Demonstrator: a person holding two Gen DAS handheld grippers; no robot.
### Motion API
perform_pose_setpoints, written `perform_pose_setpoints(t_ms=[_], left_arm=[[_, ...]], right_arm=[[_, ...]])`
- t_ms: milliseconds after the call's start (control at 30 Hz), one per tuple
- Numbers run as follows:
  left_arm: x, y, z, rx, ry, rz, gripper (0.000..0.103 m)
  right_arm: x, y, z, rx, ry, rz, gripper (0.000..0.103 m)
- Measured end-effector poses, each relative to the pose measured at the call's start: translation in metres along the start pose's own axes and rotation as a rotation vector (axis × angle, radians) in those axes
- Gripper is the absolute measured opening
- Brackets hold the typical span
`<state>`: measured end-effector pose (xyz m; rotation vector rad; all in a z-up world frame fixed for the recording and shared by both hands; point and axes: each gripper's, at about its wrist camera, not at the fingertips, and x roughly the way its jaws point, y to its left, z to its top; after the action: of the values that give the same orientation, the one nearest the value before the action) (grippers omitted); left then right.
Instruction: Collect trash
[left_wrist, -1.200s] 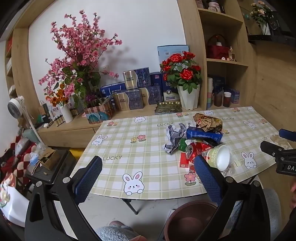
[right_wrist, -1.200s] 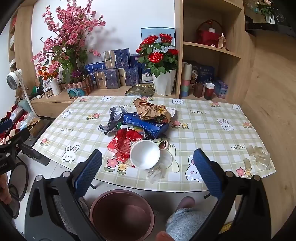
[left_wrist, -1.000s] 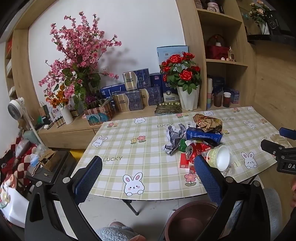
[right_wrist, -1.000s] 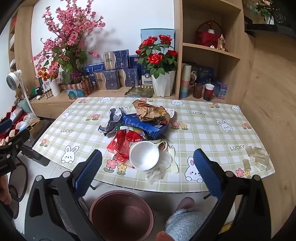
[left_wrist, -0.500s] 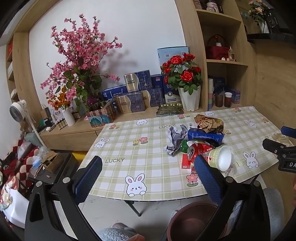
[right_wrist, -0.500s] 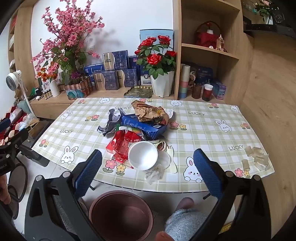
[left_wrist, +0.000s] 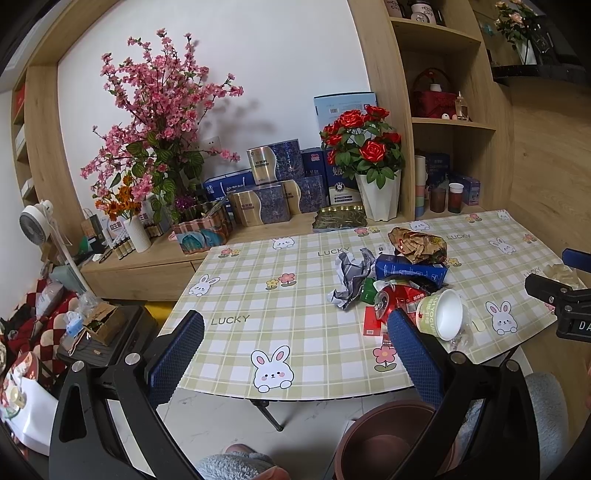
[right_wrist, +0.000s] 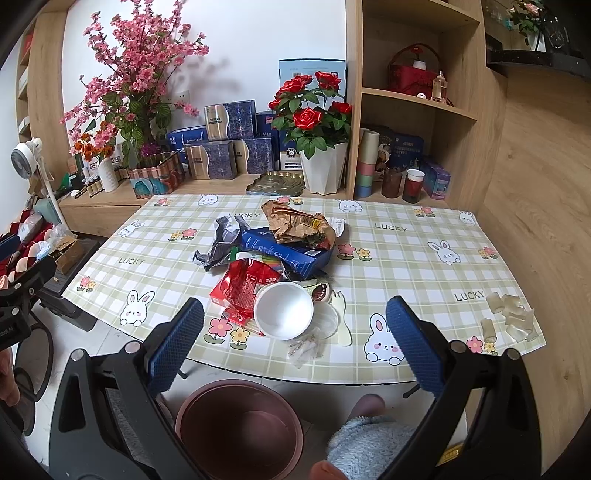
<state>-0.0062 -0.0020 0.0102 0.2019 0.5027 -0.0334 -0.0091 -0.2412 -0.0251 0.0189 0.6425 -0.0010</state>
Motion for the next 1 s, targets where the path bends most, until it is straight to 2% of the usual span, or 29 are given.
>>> perform_pose_setpoints(t_ms=[433,467,633,1000], left_arm=[[0.003,0.000,-0.004,-0.005,0.013,-0.004,0.097],[0.003,0.000,-0.004,-0.004,0.013,-0.004,0.097],[0.006,0.000,-0.006,-0.006,0.018,-0.005,0.097],[0.009,0.000,-0.010,-0.007,0.024,-0.008,0.097]], right_arm=[[0.001,0.001,-0.001,-0.003,0.001,-0.002,0.097],[-0.004,-0.010,0.007,-0.002,0.003,-0.002,0.097],[-0.001,-0.012,0.005,0.000,0.007,-0.002,0.097],[0.006,0.004,-0.009,-0.010,0.011,-0.008,0.097]])
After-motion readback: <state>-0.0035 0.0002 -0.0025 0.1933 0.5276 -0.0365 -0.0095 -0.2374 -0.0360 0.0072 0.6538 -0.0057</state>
